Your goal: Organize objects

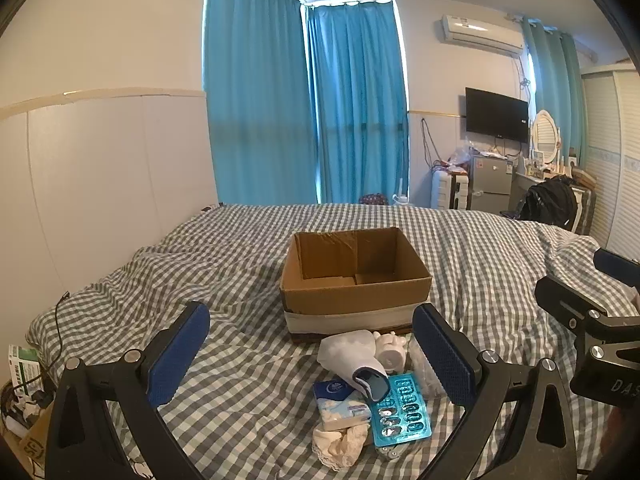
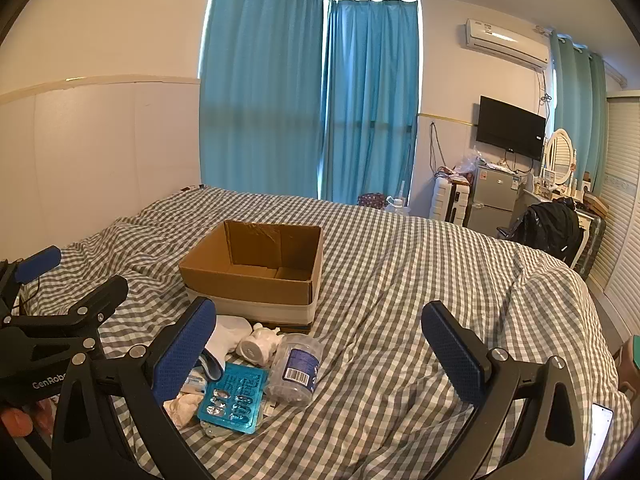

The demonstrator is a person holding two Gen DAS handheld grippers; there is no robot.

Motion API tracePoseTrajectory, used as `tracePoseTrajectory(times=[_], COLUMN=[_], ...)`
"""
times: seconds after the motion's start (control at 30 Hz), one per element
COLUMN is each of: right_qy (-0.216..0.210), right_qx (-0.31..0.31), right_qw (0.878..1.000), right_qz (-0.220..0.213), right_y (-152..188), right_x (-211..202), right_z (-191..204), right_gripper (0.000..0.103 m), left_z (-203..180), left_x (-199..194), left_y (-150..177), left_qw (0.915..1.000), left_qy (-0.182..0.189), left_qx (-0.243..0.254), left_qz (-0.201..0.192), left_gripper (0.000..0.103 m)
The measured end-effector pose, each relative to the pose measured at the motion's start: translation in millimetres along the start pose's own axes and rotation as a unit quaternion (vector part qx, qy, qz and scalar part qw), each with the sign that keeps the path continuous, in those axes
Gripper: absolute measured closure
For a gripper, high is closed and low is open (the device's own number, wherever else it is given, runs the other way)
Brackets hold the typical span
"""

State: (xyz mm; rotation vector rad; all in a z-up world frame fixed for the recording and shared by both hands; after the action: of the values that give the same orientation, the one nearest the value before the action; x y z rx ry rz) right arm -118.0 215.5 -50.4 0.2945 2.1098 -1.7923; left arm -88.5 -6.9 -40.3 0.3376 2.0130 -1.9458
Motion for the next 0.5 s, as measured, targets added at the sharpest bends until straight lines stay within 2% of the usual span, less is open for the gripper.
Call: tracePoseTrajectory(times=[0.3, 0.5], right_qy=[0.002, -0.001], right_qx=[0.002, 0.007], right_qw=[1.0, 1.0], right_qz=[0.004, 0.003], right_y=[1.4, 3.3], right_x=[2.7, 3.6], right_z=[1.1, 0.1], right_gripper=[0.0, 0.0], left_z=[2.3, 6.6], left_x=[3.3, 1.2], left_y=[3.5, 1.5], left_qw=[0.9999, 0.9999], left_qy=[-0.003, -0.012], left_qx=[-0.006, -0.01], left_qz=[0.009, 0.001], left_gripper=[0.0, 0.0])
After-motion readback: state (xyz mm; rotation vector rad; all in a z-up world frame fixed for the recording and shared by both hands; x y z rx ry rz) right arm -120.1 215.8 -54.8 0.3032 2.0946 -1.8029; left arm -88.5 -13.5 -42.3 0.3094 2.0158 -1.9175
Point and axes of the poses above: each gripper's, at about its wrist camera, not at the fingertips, and x roughly the way its jaws point, z to its left, y to its underside, the point moved 10 cm from there along x, roughly the way its jaws point, and after that the axes turned 5 degrees about -x, right-handed, at the moved point
